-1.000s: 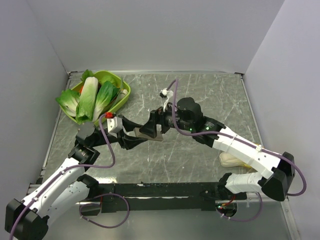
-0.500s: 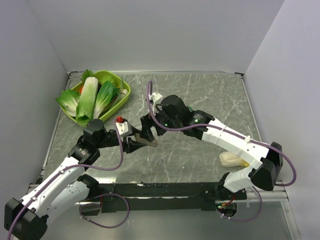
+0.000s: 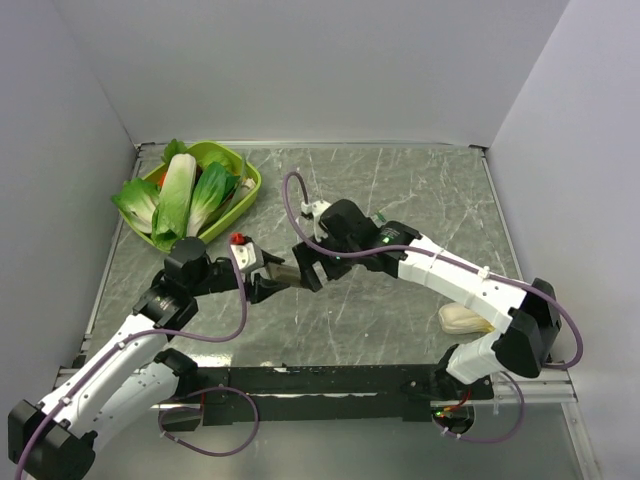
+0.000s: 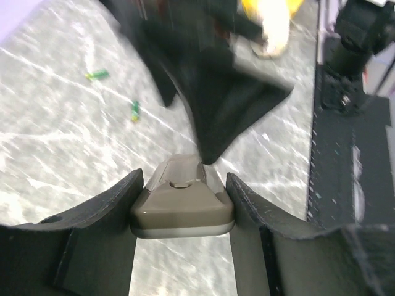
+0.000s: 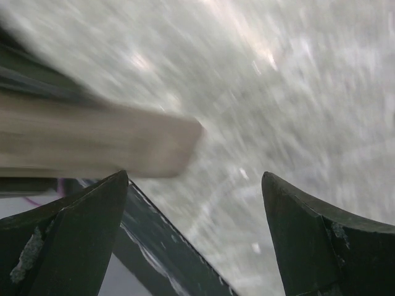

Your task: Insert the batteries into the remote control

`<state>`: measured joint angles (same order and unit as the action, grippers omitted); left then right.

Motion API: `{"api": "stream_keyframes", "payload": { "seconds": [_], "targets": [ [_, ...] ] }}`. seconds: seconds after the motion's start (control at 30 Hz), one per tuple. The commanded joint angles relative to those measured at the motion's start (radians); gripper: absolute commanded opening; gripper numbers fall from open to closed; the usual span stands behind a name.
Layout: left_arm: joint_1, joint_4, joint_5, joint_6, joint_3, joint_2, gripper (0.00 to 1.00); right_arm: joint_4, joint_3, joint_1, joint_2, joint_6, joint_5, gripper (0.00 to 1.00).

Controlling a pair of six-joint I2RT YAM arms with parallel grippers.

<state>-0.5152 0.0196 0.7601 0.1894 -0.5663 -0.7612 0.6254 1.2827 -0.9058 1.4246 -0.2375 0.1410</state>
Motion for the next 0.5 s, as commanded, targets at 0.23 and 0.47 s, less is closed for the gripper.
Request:
{"api": "stream_keyframes", "payload": {
  "seconds": [0.23, 0.47],
  "targets": [
    [0.001, -0.178, 0.022, -0.007, -0.034, 0.026, 0.01, -0.045, -0.144, 0.074, -0.085, 0.018, 0.104, 0.97],
    [0.001, -0.221, 0.114, -0.051, -0.03, 0.007, 0.01, -0.495, -0.44, 0.176, -0.311, 0.168, 0.512, 0.99]
  ]
}}
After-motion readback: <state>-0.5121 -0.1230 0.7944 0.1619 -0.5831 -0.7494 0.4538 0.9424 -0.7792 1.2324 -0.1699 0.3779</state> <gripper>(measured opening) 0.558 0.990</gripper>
